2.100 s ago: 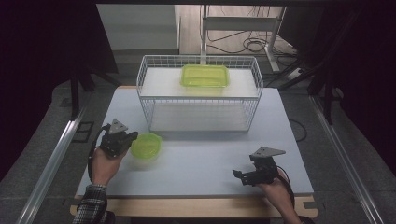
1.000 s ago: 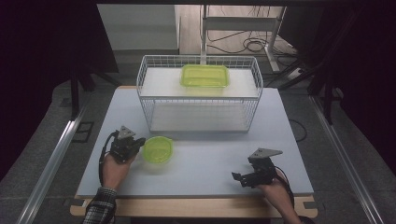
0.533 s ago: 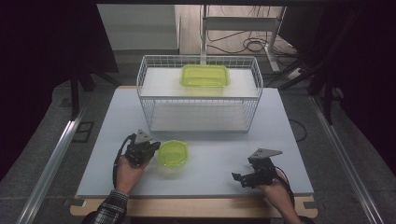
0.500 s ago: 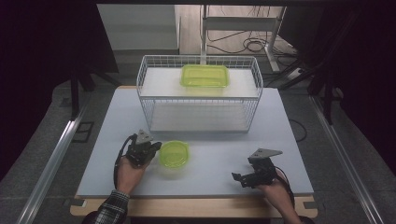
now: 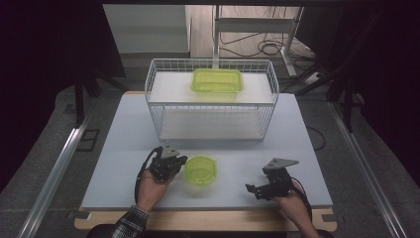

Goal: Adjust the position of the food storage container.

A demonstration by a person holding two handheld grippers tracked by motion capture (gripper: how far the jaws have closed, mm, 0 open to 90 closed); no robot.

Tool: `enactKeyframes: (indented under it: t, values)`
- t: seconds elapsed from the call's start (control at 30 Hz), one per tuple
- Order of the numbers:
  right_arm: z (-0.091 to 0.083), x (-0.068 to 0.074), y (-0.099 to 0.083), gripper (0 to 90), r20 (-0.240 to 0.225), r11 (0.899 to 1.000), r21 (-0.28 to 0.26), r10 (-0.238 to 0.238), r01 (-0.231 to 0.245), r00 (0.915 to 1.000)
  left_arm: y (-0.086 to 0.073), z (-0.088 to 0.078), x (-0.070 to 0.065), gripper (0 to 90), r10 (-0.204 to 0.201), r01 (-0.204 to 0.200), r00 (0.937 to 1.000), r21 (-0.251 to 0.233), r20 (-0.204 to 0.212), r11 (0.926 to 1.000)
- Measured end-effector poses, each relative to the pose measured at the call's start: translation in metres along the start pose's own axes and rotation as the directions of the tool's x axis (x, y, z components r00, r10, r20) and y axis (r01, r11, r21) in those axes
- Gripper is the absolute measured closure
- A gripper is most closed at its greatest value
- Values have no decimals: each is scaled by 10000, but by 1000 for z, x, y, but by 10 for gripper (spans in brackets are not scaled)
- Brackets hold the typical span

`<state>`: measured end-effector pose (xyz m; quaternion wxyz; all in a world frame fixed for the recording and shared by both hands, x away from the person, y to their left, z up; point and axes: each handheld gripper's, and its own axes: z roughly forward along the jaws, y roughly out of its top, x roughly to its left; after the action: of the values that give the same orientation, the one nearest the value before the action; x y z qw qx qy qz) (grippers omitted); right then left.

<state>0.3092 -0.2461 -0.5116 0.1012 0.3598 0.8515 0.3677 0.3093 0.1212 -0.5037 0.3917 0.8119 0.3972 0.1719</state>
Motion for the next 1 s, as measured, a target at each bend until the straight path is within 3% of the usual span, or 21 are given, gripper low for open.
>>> enactKeyframes:
  t: [0.37,0.53,0.7,0.87,1.0]
  values:
    - [1,1,0,53,-11,10000,47,-2,2,10000,1,0,-18,900,136,-140,9988,74,465,9999]
    - [0,0,0,55,-9,10000,24,27,-27,10000,1,-4,-17,877,205,-198,9976,-111,657,9997]
    - [-1,0,0,55,12,10000,-38,36,-36,10000,-4,-19,-14,799,191,-145,9966,-577,801,9982]
    - [-1,0,0,55,33,10000,-49,20,-19,10000,-13,-28,-14,663,306,-273,9981,-602,542,9978]
    - [0,1,-1,55,52,10000,-12,19,-19,10000,-20,-35,-12,535,133,-112,9993,-618,337,9980]
